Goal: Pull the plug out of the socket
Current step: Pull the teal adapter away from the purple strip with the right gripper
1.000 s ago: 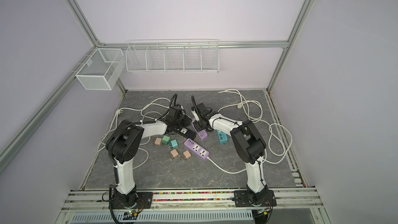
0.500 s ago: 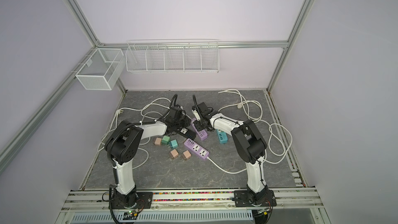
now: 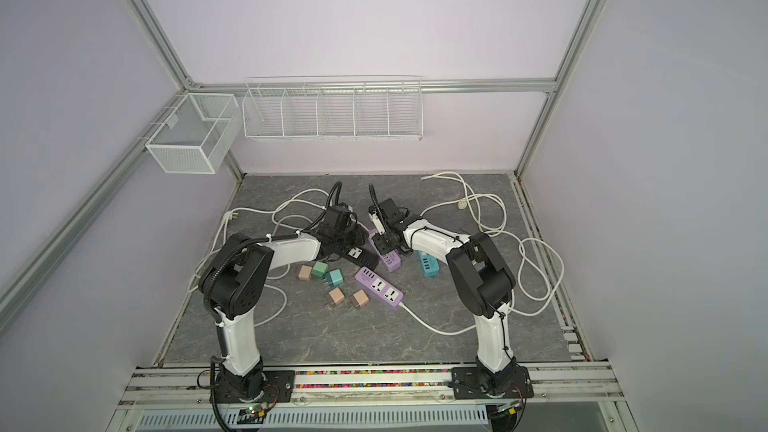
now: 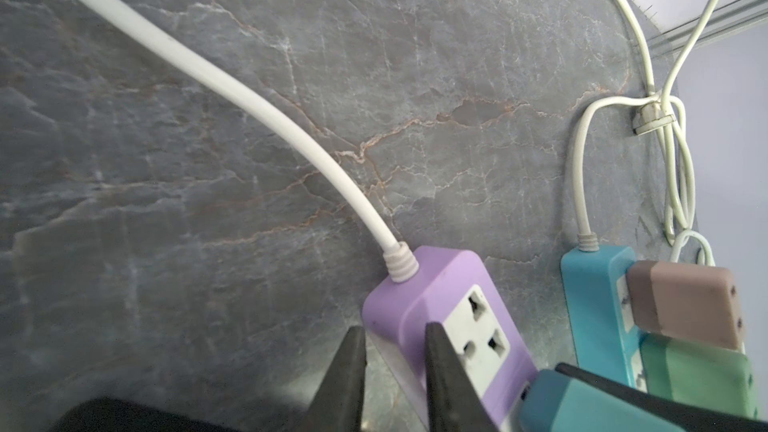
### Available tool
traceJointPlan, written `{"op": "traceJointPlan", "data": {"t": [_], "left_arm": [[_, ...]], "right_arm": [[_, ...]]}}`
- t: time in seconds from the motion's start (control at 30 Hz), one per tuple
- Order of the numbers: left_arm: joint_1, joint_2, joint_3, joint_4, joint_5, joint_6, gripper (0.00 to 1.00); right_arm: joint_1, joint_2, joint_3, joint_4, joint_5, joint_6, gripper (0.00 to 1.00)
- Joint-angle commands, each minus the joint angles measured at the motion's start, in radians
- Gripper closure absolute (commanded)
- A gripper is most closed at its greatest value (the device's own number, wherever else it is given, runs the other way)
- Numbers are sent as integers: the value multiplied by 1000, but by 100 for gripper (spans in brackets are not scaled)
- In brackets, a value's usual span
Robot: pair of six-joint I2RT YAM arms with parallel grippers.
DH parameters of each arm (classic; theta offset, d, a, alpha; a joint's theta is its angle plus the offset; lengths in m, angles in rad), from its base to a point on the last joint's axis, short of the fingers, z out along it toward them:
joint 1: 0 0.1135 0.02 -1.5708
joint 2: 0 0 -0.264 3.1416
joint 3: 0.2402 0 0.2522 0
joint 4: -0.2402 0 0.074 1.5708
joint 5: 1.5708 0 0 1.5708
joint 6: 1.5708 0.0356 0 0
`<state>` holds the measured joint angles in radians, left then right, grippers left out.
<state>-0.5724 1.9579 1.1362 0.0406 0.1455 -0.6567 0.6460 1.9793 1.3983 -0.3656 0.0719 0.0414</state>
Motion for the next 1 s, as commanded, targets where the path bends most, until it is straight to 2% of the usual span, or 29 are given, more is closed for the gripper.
{"op": "traceJointPlan", "data": {"t": [0.0, 0.13, 0.33, 0.5, 0.63, 0.77, 0.87, 0.97], "left_arm": [[-1, 26, 9, -200, 51, 16, 74], [-7, 33, 17, -175, 106, -18, 73], [-12, 55, 20, -197, 125, -37, 72], [-15, 75, 11, -255, 56, -44, 72], [-18, 102, -3, -250, 46, -50, 74], [-45, 114, 13, -327, -62, -22, 73], [-51, 120, -16, -308, -71, -37, 73], [-50, 114, -64, -279, -95, -53, 73]], "right_arm": [[1, -27, -4, 54, -9, 12, 93], [1, -23, -8, 67, -5, 23, 93], [3, -5, 1, 91, -39, 27, 93], [1, -38, -26, 125, -11, 14, 93], [-2, -62, -58, 187, 5, 4, 93], [-8, -36, -22, 160, -2, -11, 93], [-3, -49, -57, 213, -58, -24, 93], [-11, -75, -86, 243, -33, -38, 93]]}}
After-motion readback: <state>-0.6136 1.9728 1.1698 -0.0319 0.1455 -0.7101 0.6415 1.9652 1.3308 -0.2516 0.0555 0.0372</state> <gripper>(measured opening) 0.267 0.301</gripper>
